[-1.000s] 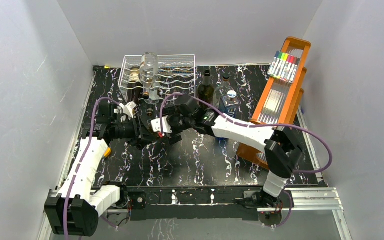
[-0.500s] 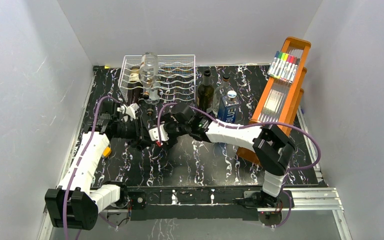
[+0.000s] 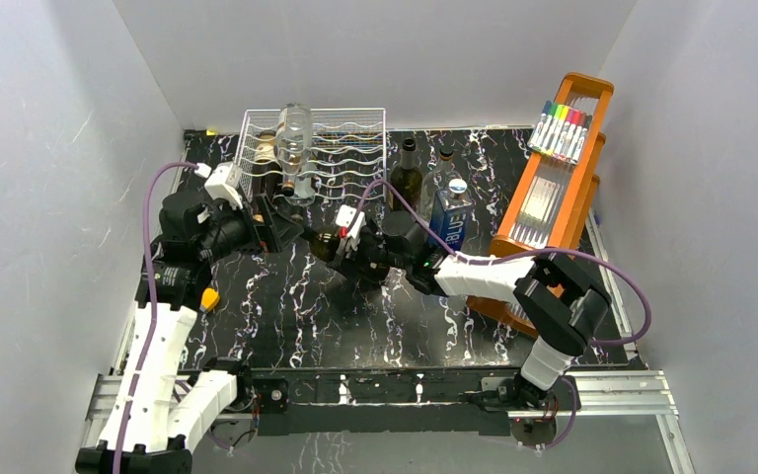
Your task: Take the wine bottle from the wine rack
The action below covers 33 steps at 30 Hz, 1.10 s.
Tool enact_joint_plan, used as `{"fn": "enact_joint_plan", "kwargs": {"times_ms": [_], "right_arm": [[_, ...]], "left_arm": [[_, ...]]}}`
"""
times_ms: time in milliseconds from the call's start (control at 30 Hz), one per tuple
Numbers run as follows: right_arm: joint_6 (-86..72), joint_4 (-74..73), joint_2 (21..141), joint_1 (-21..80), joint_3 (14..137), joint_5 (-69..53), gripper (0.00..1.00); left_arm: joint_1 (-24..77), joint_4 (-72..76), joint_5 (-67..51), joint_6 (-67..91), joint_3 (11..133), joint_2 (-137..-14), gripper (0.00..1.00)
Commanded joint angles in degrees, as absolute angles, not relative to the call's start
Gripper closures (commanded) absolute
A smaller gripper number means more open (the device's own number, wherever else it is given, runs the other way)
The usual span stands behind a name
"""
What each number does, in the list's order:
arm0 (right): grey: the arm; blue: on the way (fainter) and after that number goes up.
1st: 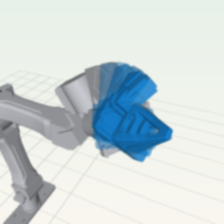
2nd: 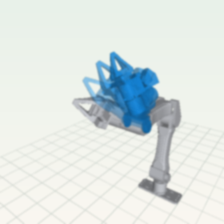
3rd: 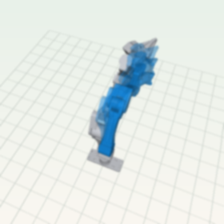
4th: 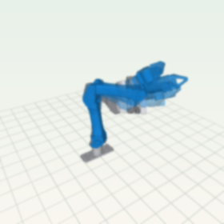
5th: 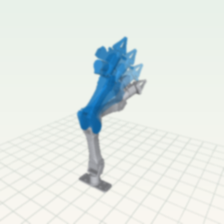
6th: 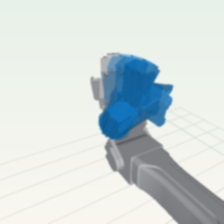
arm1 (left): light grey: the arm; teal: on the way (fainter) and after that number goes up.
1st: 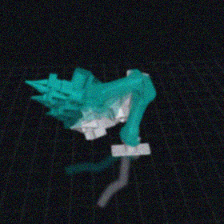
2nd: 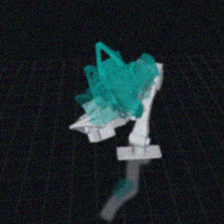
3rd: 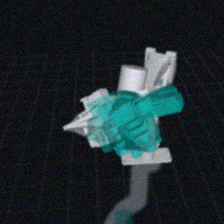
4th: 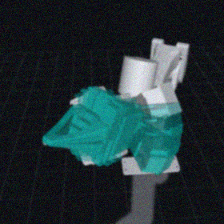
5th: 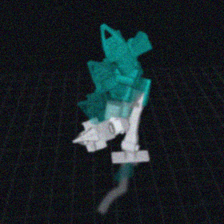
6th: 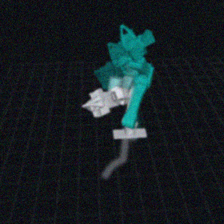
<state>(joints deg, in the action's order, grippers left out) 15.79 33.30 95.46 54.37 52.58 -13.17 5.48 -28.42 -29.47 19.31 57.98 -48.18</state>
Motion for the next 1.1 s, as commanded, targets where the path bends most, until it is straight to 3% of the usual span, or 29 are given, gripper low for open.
{"fn": "enact_joint_plan", "kwargs": {"times_ms": [0,133,267,467,733,833,900,933,1067], "right_arm": [[9.7,43.2,90.8,53.8,52.4,-9.7,0.64],[9.4,42.6,90.5,53.7,52.8,-9.3,0.64],[9.4,42.0,90.6,53.7,53.2,-9.3,0.64],[9.1,41.3,90.1,53.7,53.3,-9.5,0.63],[9.0,38.1,87.6,53.7,53.8,-9.0,0.6],[9.4,31.2,86.6,53.7,55.9,-9.7,0.45],[8.9,25.8,85.1,53.7,57.5,-7.8,0.13],[8.4,23.0,84.4,53.7,58.5,-5.6,0.03],[5.9,8.6,78.8,53.6,64.8,1.2,0.02]], "left_arm": [[5.6,-22.6,-21.4,25.4,55.1,-49.2,0.08],[5.7,-13.8,-30.9,29.2,51.6,-51.4,0.18],[5.9,-9.9,-33.4,28.7,50.6,-54.4,0.33],[9.0,-8.6,-29.8,24.1,52.3,-57.7,0.36],[12.6,-8.5,-27.0,20.0,55.8,-62.2,0.71],[13.2,-8.6,-26.5,17.9,57.9,-63.4,0.92],[13.6,-9.8,-26.2,16.2,59.9,-64.3,1.0],[13.7,-10.4,-26.0,15.4,60.9,-64.7,1.0],[14.4,-11.4,-27.8,13.2,64.2,-66.5,1.0]]}}
